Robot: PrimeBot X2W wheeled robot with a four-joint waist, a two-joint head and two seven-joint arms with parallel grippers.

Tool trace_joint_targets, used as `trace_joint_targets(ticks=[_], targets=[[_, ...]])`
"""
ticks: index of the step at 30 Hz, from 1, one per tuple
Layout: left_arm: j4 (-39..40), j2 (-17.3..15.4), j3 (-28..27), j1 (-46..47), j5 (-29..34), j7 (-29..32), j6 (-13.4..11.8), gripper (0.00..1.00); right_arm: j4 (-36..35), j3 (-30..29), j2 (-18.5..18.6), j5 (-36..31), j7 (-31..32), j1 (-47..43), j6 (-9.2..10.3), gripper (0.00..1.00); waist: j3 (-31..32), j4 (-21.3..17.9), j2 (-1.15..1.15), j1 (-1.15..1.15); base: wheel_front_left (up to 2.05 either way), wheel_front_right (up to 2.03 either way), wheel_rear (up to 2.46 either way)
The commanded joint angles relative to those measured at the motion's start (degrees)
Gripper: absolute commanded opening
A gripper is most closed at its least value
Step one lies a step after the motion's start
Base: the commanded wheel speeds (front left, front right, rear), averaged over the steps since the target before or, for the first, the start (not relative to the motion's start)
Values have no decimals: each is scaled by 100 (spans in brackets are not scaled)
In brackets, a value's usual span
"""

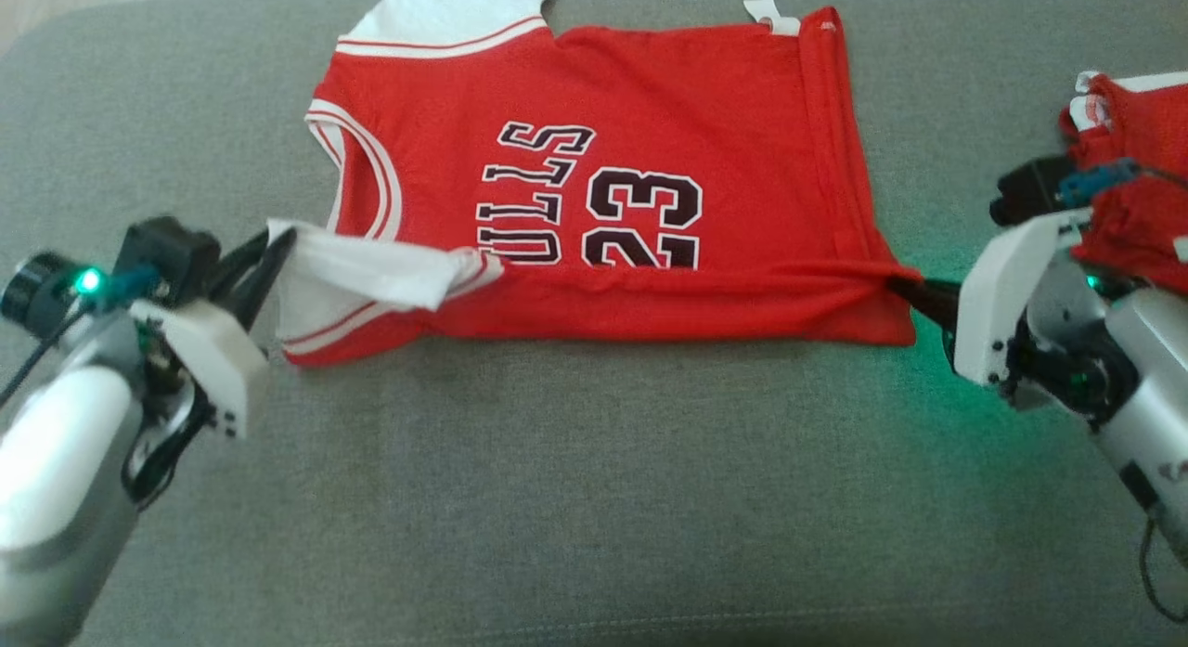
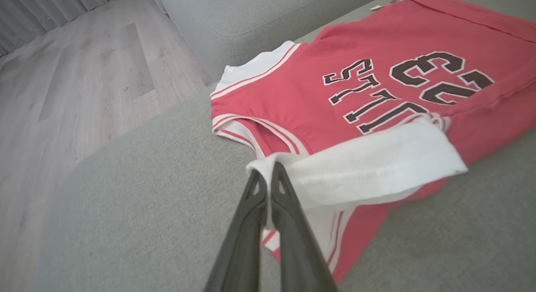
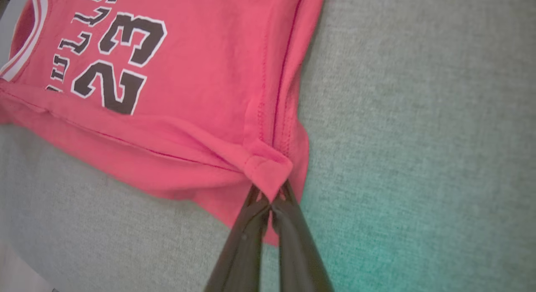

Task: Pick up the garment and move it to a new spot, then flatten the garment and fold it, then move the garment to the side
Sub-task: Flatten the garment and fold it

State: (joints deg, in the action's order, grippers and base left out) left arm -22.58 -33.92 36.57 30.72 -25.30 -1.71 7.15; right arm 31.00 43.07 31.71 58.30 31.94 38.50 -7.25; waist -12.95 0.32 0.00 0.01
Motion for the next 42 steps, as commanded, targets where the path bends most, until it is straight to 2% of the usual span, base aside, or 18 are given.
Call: trace_joint_targets(ticks=[1, 8, 9, 10, 11, 15, 21, 26, 29, 30, 36, 42], targets=[[78, -214, -238, 409, 13, -62, 21, 0, -98, -67, 54, -51, 25, 136, -24, 0, -48, -17, 0, -1, 0, 0, 0], [-606, -152, 259, 1213, -94, -159, 32, 0, -52, -54, -118, -229, 65, 483, -24, 0, -258, -98, 0, -1, 0, 0, 0], [-727, -137, 328, 1310, -124, -163, 32, 0, -31, -47, -132, -277, 40, 536, -24, 13, -282, -115, 0, -1, 0, 0, 0], [-849, -115, 373, 1407, -148, -191, 32, 76, 10, -54, -148, -336, -11, 590, -24, 100, -304, -128, 0, -1, 0, 0, 0], [-968, -83, 411, 1499, -157, -239, 33, 100, 38, -63, -173, -391, -90, 646, -24, 100, -320, -135, 0, -1, 0, 0, 0], [-1405, 104, 347, 1773, -199, -678, -21, 100, 271, -377, -363, -570, -844, 890, -24, 100, -328, -166, 0, -1, 0, 0, 0], [-1484, 577, -337, 1709, -582, -1297, -558, 100, 328, -970, -840, -752, -2541, 858, -24, 100, -65, -137, 0, -1, 0, 0, 0], [-273, 960, -1451, 916, -634, -1326, -1035, 100, 170, -1499, -1369, -1041, -3774, 395, -24, 100, 261, -125, 0, -1, 0, 0, 0], [444, 1266, -1972, 166, -425, -1327, -1198, 100, 138, -1750, -1662, -1628, -4348, 9, -24, 100, 448, -132, 0, -1, 0, 0, 0], [802, 1514, -2239, -318, -272, -1327, -1261, 100, 136, -2004, -1888, -2100, -4543, -296, -24, 100, 564, -139, 0, -1, 0, 0, 0], [1227, 2240, -2530, -1451, 245, -1328, -1128, 100, -33, -2994, -2641, -3308, -4684, -1448, -24, 100, 790, -96, 0, -1, 0, 0, 0], [1000, 2575, -2727, -2034, 773, -1328, -944, 100, -502, -3395, -2870, -3838, -4692, -2171, -24, 100, 824, -129, 0, -1, 0, 0, 0]])
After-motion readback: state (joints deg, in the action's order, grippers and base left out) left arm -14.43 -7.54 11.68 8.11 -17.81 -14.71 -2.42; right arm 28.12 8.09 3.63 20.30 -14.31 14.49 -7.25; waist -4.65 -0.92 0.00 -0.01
